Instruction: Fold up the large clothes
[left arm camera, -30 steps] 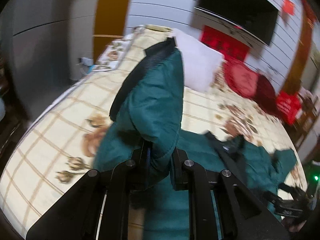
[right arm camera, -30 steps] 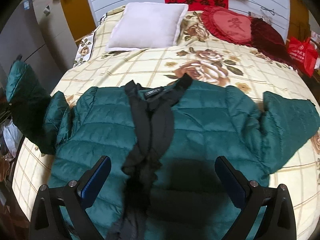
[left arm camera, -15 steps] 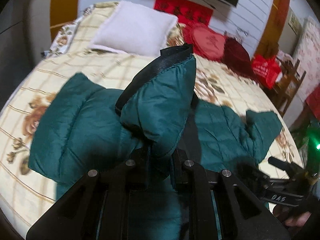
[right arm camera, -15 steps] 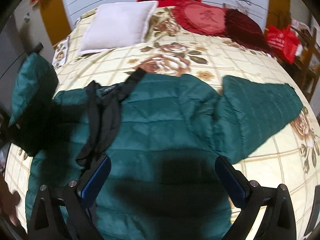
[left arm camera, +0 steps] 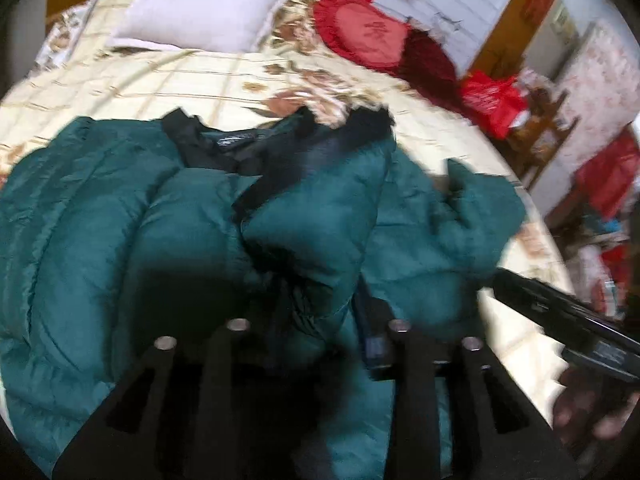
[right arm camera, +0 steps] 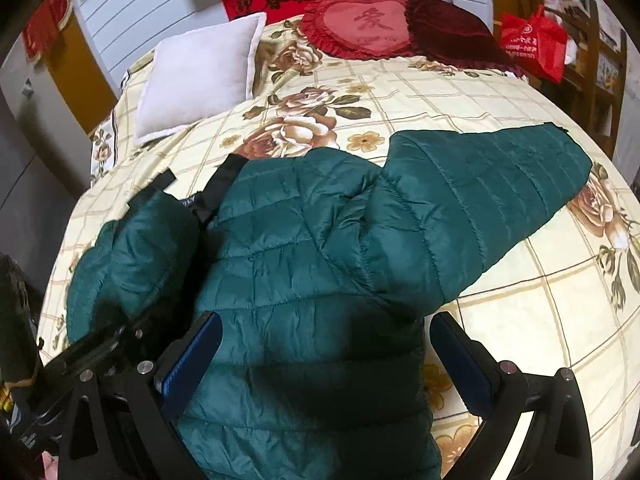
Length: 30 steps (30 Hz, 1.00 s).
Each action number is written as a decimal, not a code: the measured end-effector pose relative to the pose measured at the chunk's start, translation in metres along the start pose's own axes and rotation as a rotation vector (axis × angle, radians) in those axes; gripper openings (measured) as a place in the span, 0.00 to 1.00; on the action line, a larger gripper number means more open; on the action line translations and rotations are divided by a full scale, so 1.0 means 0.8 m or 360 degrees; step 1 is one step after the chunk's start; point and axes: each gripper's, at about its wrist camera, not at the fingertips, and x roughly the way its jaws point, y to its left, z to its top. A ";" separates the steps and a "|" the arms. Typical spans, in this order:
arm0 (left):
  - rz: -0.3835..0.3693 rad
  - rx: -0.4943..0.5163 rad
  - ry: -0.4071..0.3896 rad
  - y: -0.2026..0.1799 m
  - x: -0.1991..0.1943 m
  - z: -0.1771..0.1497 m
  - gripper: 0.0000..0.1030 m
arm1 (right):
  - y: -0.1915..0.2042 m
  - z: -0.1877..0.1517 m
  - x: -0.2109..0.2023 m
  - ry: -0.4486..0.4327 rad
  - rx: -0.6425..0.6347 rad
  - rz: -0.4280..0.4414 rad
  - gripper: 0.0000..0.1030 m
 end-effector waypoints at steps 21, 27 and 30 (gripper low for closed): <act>0.0564 -0.0194 -0.0214 0.169 -0.132 -0.010 0.55 | 0.087 -0.003 0.073 0.0128 -0.0281 0.0011 0.25; 0.0687 -0.0234 -0.0076 0.199 -0.082 -0.022 0.55 | 0.092 0.032 0.068 -0.0120 -0.0401 -0.0261 0.23; 0.0729 -0.0212 -0.0087 0.198 -0.069 -0.027 0.55 | 0.084 0.035 0.103 -0.0018 -0.0377 -0.0315 0.23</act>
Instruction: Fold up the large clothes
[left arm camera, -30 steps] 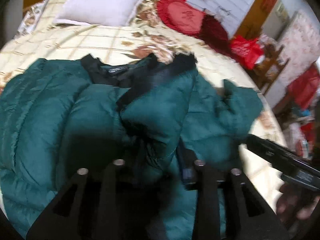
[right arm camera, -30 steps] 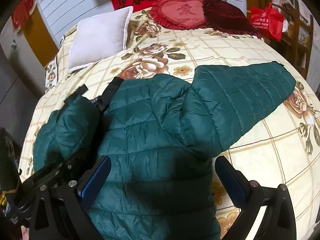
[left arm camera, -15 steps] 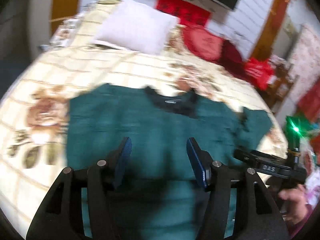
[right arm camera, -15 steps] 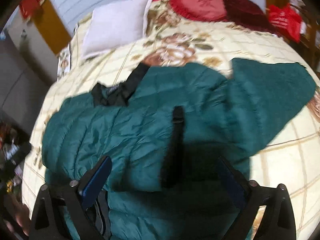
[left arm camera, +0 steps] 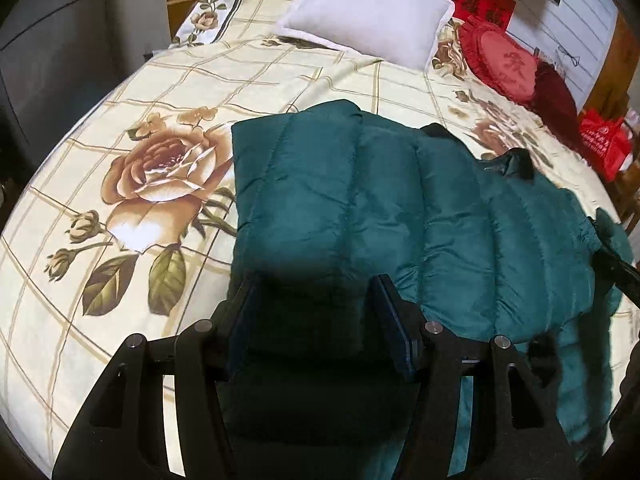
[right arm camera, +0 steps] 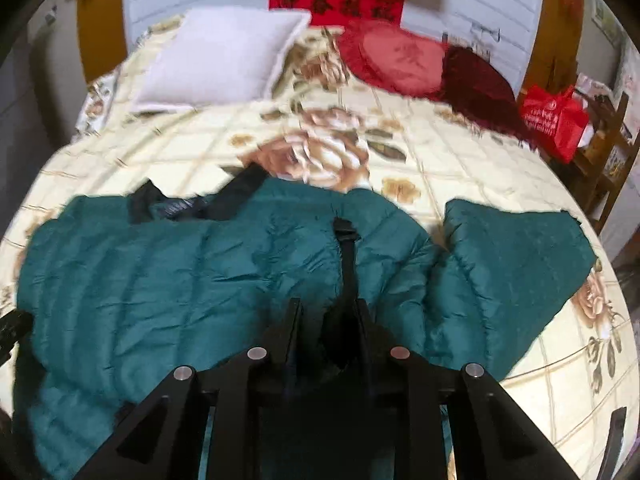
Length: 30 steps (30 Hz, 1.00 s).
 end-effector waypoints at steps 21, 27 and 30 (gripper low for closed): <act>0.0108 -0.0043 -0.0088 -0.006 0.016 0.051 0.55 | 0.106 0.009 -0.020 -0.0038 -0.0073 0.0489 0.42; 0.0078 -0.0141 -0.0028 0.010 0.048 0.047 0.65 | 0.117 0.009 0.034 0.0018 -0.0047 0.0399 0.53; 0.0068 -0.0140 -0.0029 0.009 0.049 0.045 0.65 | 0.111 0.009 0.027 0.0063 -0.0059 0.0416 0.53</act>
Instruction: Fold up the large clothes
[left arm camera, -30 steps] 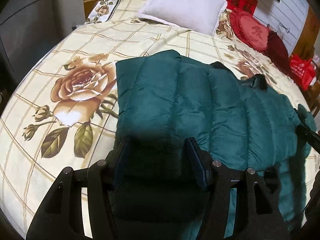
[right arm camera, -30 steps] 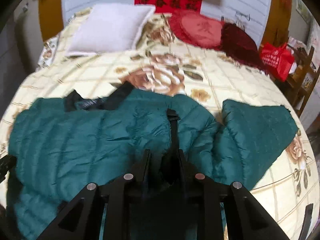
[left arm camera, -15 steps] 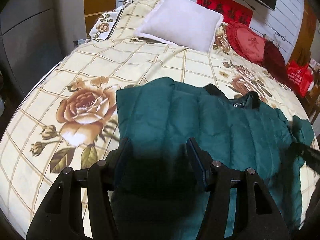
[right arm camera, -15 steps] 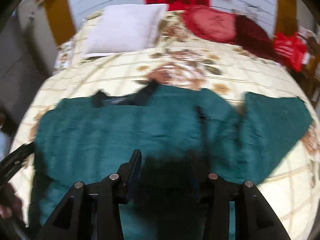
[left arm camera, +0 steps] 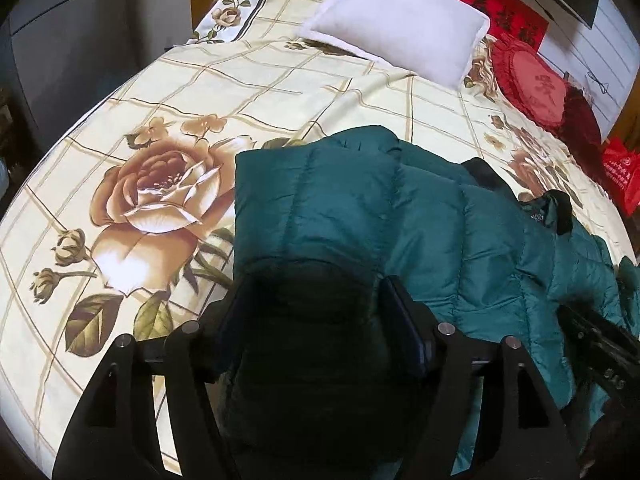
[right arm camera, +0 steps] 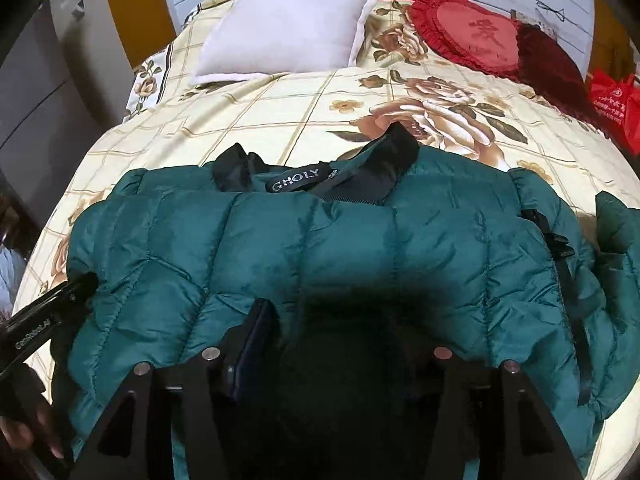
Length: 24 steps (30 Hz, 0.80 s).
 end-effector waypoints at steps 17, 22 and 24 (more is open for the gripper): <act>0.0053 0.0029 -0.0040 -0.004 -0.007 -0.008 0.70 | -0.076 -0.047 -0.059 0.0007 0.0087 -0.0066 0.58; 0.0047 0.0039 -0.0067 -0.006 -0.026 -0.013 0.70 | -0.084 -0.052 -0.077 -0.0065 0.0083 -0.0165 0.60; 0.0038 0.0038 -0.0078 -0.007 -0.033 -0.016 0.70 | -0.095 -0.057 -0.053 0.0037 0.0118 -0.0232 0.66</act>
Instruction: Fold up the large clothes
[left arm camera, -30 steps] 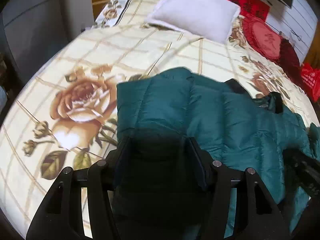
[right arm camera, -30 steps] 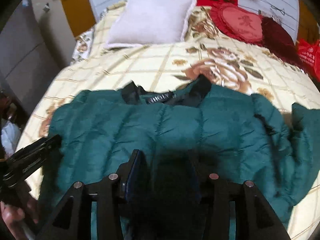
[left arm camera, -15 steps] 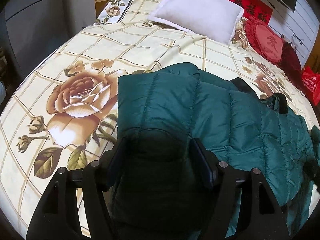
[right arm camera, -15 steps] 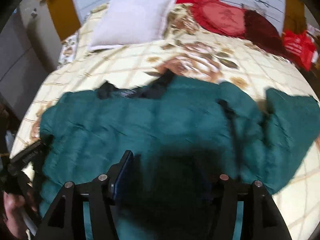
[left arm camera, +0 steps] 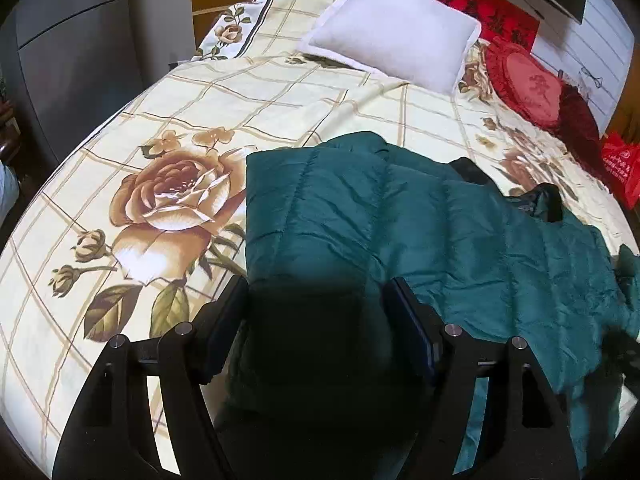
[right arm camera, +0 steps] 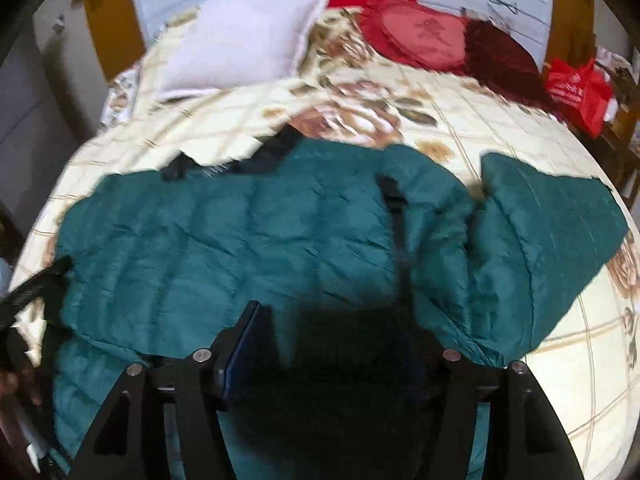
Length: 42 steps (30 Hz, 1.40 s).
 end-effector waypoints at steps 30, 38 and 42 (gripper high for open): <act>-0.0284 0.0182 -0.0064 -0.114 -0.140 -0.079 0.70 | -0.022 -0.077 -0.137 -0.0211 0.0006 0.0133 0.72; -0.0326 0.0217 -0.0052 -0.144 -0.144 -0.090 0.70 | -0.039 -0.085 -0.140 -0.0207 0.0023 0.0105 0.72; -0.0336 0.0240 -0.0056 -0.158 -0.142 -0.090 0.70 | -0.048 -0.085 -0.136 -0.0203 0.0039 0.0100 0.72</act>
